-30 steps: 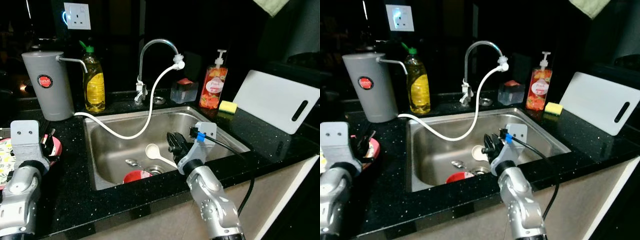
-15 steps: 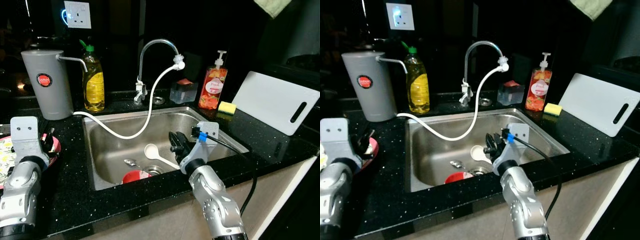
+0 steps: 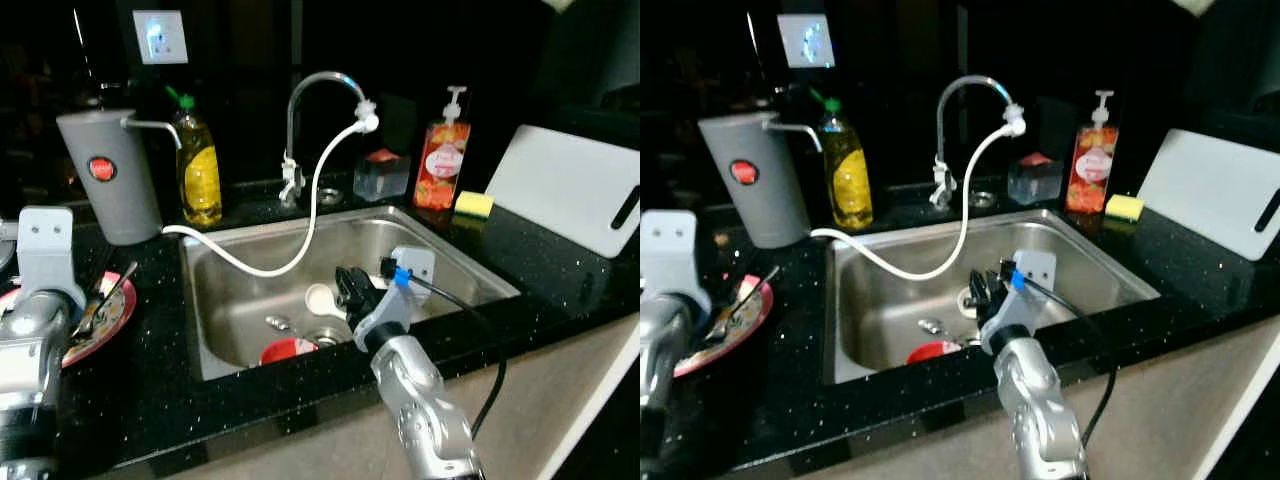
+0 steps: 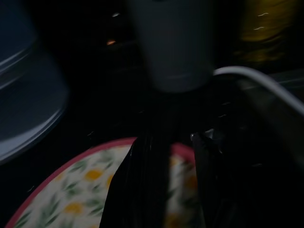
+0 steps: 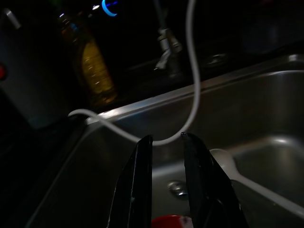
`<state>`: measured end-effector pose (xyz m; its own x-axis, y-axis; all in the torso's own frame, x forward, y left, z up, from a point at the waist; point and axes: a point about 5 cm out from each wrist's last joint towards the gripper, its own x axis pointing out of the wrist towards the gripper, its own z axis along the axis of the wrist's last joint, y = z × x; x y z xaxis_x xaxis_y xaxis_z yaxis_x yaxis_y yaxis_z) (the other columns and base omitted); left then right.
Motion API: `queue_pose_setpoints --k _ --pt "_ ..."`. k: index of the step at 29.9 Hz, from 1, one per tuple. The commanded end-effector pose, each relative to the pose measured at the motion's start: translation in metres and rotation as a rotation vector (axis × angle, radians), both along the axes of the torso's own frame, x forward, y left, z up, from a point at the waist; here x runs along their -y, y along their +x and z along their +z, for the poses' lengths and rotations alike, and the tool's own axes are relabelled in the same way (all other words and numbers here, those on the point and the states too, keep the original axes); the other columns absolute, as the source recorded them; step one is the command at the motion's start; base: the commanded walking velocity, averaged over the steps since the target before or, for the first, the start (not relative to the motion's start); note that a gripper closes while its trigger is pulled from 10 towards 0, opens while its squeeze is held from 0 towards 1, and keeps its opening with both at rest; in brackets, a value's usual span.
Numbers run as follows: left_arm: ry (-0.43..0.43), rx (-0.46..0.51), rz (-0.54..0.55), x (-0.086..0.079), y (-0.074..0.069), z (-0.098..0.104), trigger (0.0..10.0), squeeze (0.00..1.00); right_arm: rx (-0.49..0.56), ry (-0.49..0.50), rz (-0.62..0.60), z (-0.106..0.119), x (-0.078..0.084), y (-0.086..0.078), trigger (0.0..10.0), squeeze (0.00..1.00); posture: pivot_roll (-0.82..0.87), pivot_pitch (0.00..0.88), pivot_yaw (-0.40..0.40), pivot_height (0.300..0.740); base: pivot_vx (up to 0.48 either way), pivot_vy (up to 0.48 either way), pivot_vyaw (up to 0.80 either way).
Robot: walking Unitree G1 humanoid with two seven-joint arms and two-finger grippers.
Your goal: Kitchen organization
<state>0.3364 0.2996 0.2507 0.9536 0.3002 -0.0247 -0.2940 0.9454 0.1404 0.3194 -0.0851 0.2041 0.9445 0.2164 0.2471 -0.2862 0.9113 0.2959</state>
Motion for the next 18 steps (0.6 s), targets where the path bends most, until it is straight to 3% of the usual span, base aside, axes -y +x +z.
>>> queue_pose_setpoints --k 1,3,6,9,12,18 --pt "-0.004 -0.056 -0.018 -0.003 0.001 -0.004 10.0 0.00 0.012 0.001 -0.014 0.003 0.001 -0.002 10.0 0.00 -0.06 0.000 0.059 0.740 0.000 0.000 0.00" --pt "-0.085 -0.113 -0.182 0.006 0.001 0.000 10.0 0.00 0.000 -0.003 -0.035 -0.001 0.006 -0.006 10.0 0.00 -0.06 0.000 0.063 0.740 0.000 0.000 0.00" --pt "-0.095 -0.154 -0.220 0.003 -0.005 -0.003 10.0 0.00 -0.008 -0.006 -0.049 -0.003 0.011 -0.007 10.0 0.00 -0.06 0.000 0.054 0.740 0.000 0.000 0.00" --pt "-0.091 -0.184 -0.211 -0.001 -0.007 -0.008 10.0 0.00 -0.009 -0.006 -0.053 -0.003 0.012 -0.007 10.0 0.00 -0.06 0.000 0.054 0.740 0.000 0.000 0.00" --pt "-0.038 -0.226 -0.118 -0.017 -0.013 -0.020 10.0 0.00 -0.011 -0.009 -0.039 -0.002 0.009 -0.007 10.0 0.00 -0.05 0.000 0.029 0.740 0.000 0.000 0.00" --pt "-0.039 -0.210 -0.051 -0.026 -0.019 -0.013 10.0 0.00 -0.022 -0.015 -0.006 -0.004 0.006 -0.009 10.0 0.00 -0.02 0.000 0.008 0.740 0.000 0.000 0.00"
